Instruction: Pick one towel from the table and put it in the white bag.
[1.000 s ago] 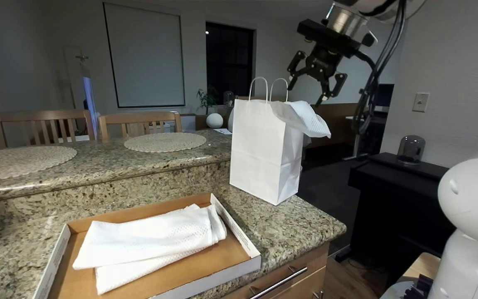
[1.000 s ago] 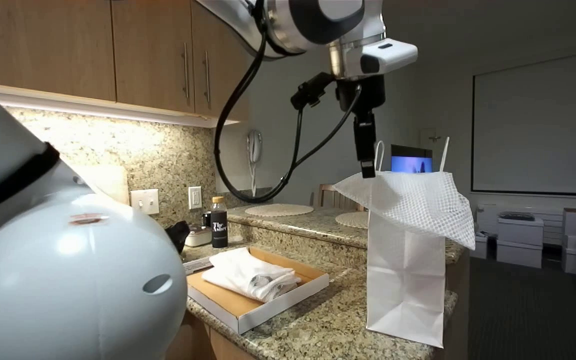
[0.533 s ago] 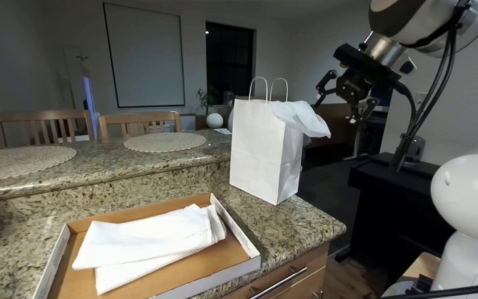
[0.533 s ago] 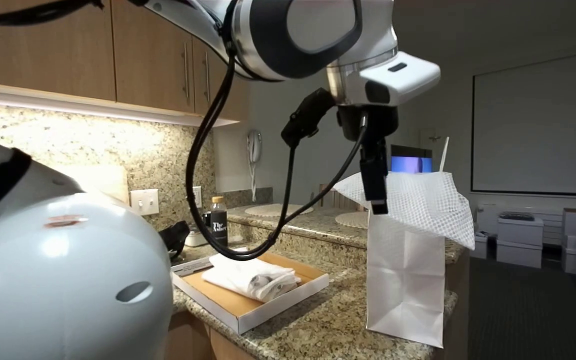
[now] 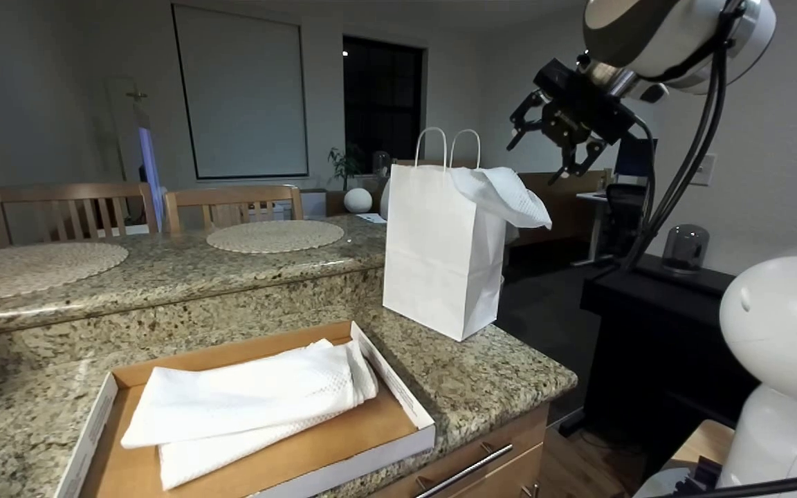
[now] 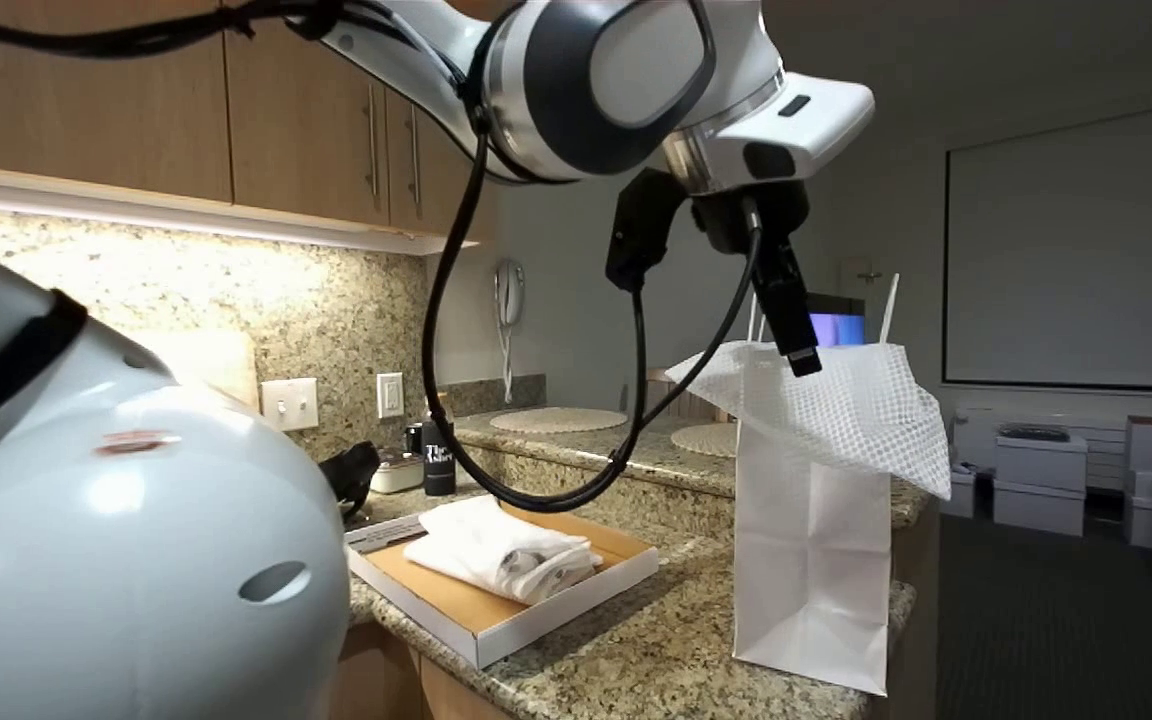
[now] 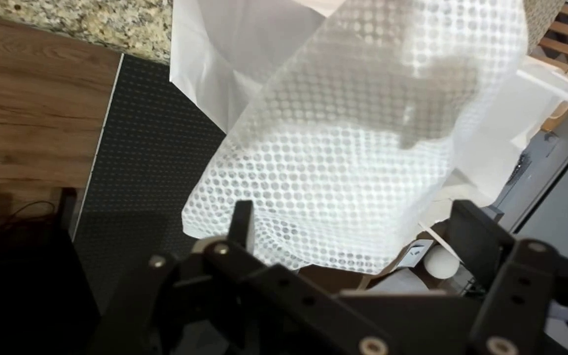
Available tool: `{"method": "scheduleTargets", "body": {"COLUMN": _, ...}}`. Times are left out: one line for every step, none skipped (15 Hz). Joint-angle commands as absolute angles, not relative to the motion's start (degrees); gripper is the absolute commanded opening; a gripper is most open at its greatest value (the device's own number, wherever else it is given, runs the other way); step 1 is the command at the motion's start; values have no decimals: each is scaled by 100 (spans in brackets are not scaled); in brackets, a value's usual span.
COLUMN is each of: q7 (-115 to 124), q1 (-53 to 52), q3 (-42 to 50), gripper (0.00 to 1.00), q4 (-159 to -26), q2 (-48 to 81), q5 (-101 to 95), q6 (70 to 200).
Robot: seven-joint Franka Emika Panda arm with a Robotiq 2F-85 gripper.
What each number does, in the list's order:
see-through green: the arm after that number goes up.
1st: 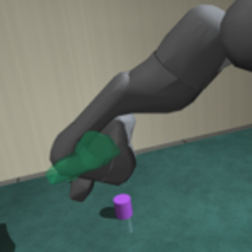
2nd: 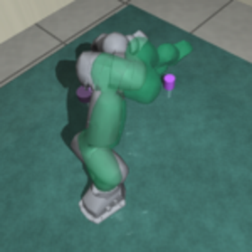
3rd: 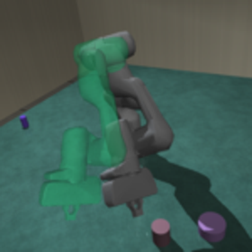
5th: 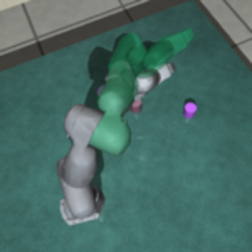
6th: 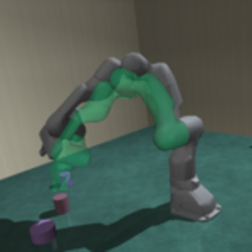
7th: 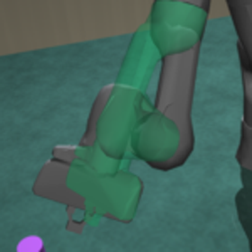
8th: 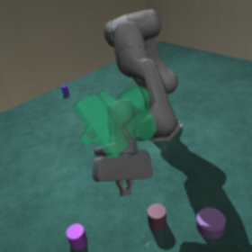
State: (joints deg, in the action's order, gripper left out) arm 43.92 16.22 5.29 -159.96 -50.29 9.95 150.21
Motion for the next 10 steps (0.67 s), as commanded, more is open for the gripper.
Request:
{"method": "scheduleTargets", "body": {"q7": 4086, "q1": 1539, "q3": 657, "gripper": 100, "q4": -15981, "q2": -4239, "q5": 1301, "q6": 15620}}
{"method": "scheduleTargets", "body": {"q7": 4044, "q1": 1482, "q3": 731, "gripper": 100, "q4": -15981, "q2": -4081, "q5": 1356, "q6": 15721}}
{"method": "scheduleTargets", "body": {"q7": 3973, "q1": 1406, "q3": 818, "gripper": 100, "q4": -15986, "q2": -3950, "q5": 1445, "q6": 15773}}
{"method": "scheduleTargets", "body": {"q7": 3891, "q1": 1343, "q3": 887, "gripper": 100, "q4": -15985, "q2": -3827, "q5": 1544, "q6": 15795}}
{"method": "scheduleTargets", "body": {"q7": 3774, "q1": 1236, "q3": 991, "gripper": 100, "q4": -15984, "q2": -3724, "q5": 1670, "q6": 15815}}
{"method": "scheduleTargets", "body": {"q7": 3647, "q1": 1149, "q3": 1083, "gripper": 100, "q4": -15981, "q2": -3630, "q5": 1801, "q6": 15822}}
{"method": "scheduleTargets", "body": {"q7": 3511, "q1": 1070, "q3": 1183, "gripper": 100, "q4": -15977, "q2": -3566, "q5": 1933, "q6": 15808}}
{"method": "scheduleTargets", "body": {"q7": 3360, "q1": 986, "q3": 1282, "gripper": 100, "q4": -15974, "q2": -3472, "q5": 2076, "q6": 15829}}
{"method": "scheduleTargets", "body": {"q7": 3200, "q1": 897, "q3": 1357, "gripper": 100, "q4": -15970, "q2": -3374, "q5": 2215, "q6": 15916}}
{"method": "scheduleTargets", "body": {"q7": 3025, "q1": 816, "q3": 1420, "gripper": 100, "q4": -15971, "q2": -3270, "q5": 2353, "q6": 16035}}
